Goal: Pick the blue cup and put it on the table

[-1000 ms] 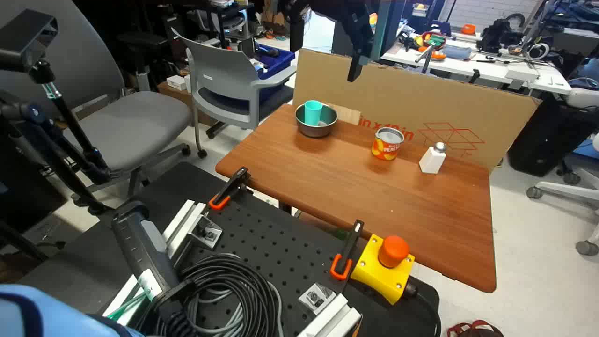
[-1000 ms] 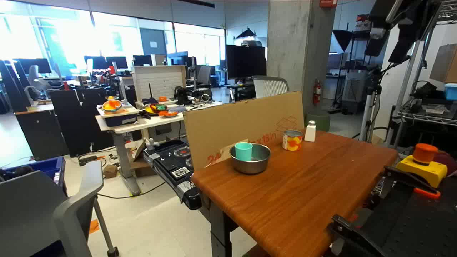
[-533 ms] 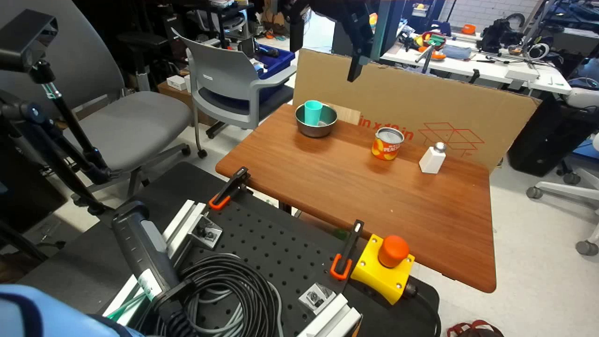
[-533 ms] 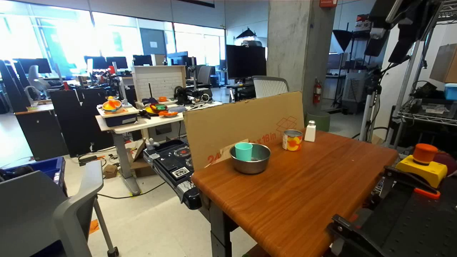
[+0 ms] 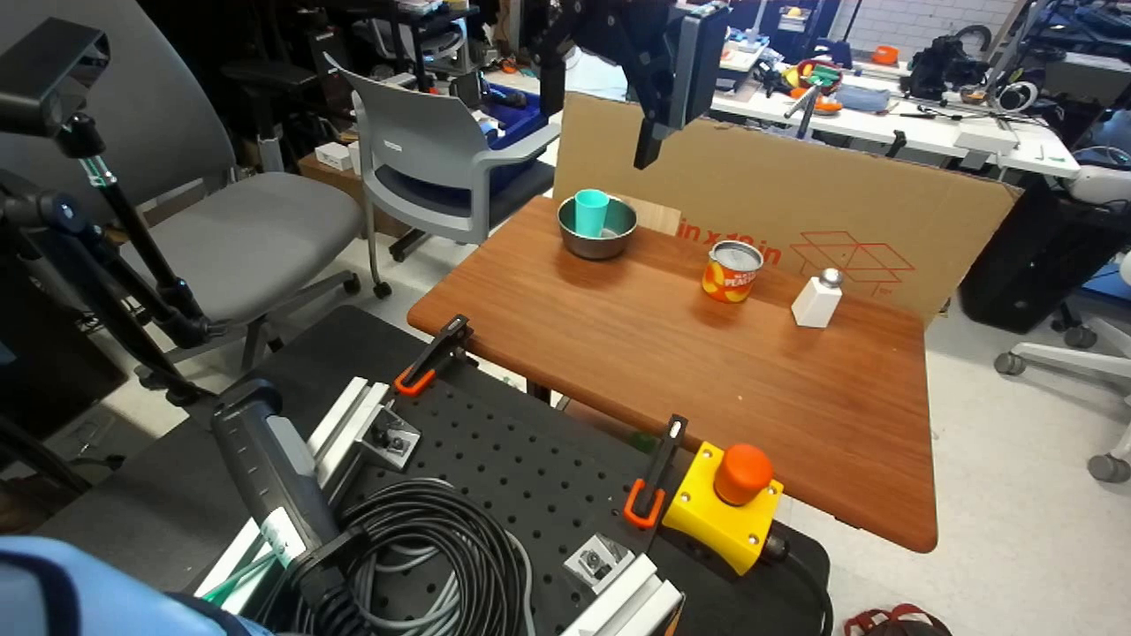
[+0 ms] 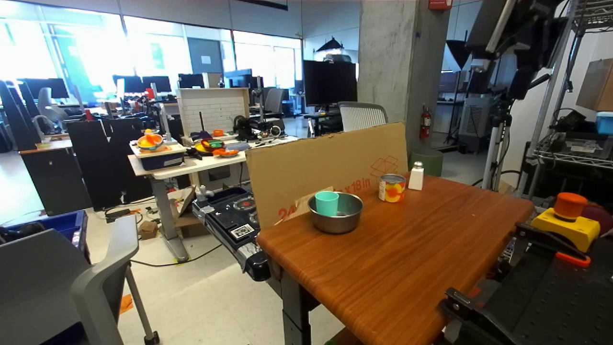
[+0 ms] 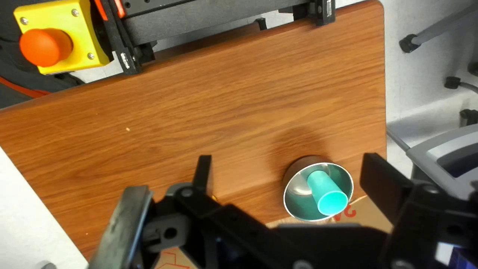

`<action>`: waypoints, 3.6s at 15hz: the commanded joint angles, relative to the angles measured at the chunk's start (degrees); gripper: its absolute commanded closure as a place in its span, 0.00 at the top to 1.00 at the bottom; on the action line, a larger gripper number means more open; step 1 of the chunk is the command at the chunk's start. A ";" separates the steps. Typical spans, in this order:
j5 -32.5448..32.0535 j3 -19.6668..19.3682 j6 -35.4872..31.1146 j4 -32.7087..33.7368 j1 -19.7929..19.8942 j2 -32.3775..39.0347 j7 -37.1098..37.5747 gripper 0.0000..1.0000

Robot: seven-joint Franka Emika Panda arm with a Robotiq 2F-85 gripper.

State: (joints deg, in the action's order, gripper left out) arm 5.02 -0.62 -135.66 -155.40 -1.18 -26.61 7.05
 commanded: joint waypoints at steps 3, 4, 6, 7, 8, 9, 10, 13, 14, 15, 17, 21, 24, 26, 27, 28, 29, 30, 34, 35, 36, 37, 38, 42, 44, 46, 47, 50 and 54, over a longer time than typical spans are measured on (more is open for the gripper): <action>-2.34 3.36 -1.65 13.49 1.47 18.77 7.70 1.00; -3.47 3.38 -1.57 15.71 1.58 21.46 9.23 1.00; -5.04 2.89 -0.45 20.25 1.30 26.62 11.54 1.00; -5.79 2.58 -0.47 22.41 1.11 29.27 12.66 1.00; -6.49 2.29 -0.35 24.41 0.87 31.53 13.84 1.00; -7.13 1.98 -0.74 26.27 0.51 33.74 15.29 1.00; -7.25 1.65 -0.41 28.14 0.14 35.74 16.09 1.00; -7.12 1.05 -0.56 32.76 -1.05 40.70 18.53 1.00; -7.20 0.89 -0.85 34.03 -1.56 42.20 19.25 1.00; -7.29 0.75 -1.00 35.22 -2.12 43.55 19.94 1.00; -7.47 0.34 -0.69 37.79 -3.33 46.27 21.20 1.00; -7.60 -0.68 0.09 42.28 -5.87 50.79 23.03 1.00; -7.51 -1.52 0.90 45.67 -7.47 54.09 24.19 1.00; -7.31 -2.03 1.07 47.64 -8.35 56.14 24.74 1.00; -7.24 -2.25 1.06 48.49 -8.74 57.10 24.97 1.00; -7.18 -2.44 1.10 49.29 -9.08 58.02 25.14 1.00; -7.07 -2.56 1.39 50.10 -9.35 58.85 25.19 1.00; -6.88 -2.61 2.00 50.91 -9.54 59.68 25.07 1.00; -6.79 -2.73 3.72 53.12 -10.40 62.13 24.92 1.00; -6.82 -2.78 4.25 53.61 -10.58 62.59 24.96 1.00; -6.86 -2.86 4.65 54.08 -10.76 62.99 24.98 1.00; -6.89 -2.95 4.96 54.56 -10.93 63.42 25.05 1.00; -6.86 -3.01 5.55 55.14 -11.03 63.91 25.14 1.00; -6.89 -3.28 7.47 57.17 -11.18 65.58 25.72 0.75; -6.96 -3.47 8.41 58.18 -11.17 66.42 26.10 0.65; -7.04 -3.66 8.84 58.99 -11.25 67.15 26.44 0.49; -7.10 -3.72 8.92 59.29 -11.34 67.44 26.59 0.43; -7.32 -3.94 8.82 59.81 -11.86 67.93 27.13 0.19; -7.30 -3.97 8.52 59.26 -12.50 67.16 27.51 0.00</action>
State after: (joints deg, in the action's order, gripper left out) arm -0.95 -3.78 -128.81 -97.33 -12.46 40.56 33.25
